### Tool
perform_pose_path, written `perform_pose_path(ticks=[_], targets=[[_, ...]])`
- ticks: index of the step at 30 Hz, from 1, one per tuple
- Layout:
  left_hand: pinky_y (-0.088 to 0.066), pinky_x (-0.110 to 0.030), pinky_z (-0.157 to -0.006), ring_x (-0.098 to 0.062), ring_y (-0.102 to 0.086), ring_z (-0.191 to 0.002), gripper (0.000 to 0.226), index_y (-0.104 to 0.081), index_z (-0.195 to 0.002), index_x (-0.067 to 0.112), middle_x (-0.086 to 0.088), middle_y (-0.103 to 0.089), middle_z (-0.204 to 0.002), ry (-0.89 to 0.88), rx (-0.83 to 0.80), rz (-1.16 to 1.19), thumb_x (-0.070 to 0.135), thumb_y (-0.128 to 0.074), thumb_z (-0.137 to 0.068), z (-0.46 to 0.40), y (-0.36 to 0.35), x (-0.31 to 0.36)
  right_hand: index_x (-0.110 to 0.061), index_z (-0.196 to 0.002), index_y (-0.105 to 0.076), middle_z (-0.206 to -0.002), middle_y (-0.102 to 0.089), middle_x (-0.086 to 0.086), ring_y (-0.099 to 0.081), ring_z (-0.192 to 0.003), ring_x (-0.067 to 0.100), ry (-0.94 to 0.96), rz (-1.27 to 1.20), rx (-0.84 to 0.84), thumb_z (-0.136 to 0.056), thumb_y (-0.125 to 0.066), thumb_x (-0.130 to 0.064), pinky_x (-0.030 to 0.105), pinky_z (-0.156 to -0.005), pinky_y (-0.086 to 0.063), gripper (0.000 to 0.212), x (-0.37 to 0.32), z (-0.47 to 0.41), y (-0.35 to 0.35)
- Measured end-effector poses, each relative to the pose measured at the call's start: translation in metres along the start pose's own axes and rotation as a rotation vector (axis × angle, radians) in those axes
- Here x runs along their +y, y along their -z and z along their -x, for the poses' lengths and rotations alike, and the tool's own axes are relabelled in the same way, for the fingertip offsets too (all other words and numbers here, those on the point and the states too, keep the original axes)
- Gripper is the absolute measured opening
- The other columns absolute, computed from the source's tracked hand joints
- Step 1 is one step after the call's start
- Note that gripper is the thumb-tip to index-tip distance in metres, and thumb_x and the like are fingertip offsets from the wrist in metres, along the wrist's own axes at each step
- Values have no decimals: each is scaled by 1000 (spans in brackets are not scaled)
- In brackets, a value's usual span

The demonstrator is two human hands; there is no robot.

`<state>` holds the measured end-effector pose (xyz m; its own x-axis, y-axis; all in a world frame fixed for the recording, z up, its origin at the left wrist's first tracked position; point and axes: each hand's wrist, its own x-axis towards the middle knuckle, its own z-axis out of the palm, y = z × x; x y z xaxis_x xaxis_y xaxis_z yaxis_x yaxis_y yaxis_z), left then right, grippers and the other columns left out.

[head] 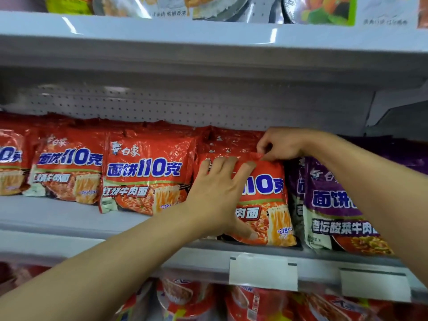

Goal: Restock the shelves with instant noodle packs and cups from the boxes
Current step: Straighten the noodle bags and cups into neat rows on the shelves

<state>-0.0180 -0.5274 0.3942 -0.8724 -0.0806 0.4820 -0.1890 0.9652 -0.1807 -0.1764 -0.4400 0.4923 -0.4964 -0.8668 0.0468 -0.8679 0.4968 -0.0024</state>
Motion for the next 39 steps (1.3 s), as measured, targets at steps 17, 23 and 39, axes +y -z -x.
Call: perform_pose_path(ticks=[17,23,39], targets=[[2,-51,-116,-30,1,-144,124,13,-145,27,-9,-2,-153,44,9,-108,78,-63,-62,-13,-10,-4,-3,-116,-62,-121,-61,13,-58,-106,26,-152,-120,110,-96,-52,-15,34,-92,-47,25,2,-26,10],[1,-53,-115,-33,-5,-143,127,12,-144,25,-12,-4,-153,58,34,-122,79,-65,-58,-11,-13,-2,-23,-120,-56,-129,-51,5,-52,-116,26,-154,-197,-47,-88,-60,-2,40,-94,-50,39,1,-35,10],[-41,-61,-94,-39,-58,-110,137,-40,-131,21,-23,-58,-122,-17,259,-157,84,-72,-14,-29,-36,-11,-10,-128,-56,-130,-56,9,-56,-109,24,-227,-306,58,-96,-51,-15,32,-79,-48,33,11,-65,25]])
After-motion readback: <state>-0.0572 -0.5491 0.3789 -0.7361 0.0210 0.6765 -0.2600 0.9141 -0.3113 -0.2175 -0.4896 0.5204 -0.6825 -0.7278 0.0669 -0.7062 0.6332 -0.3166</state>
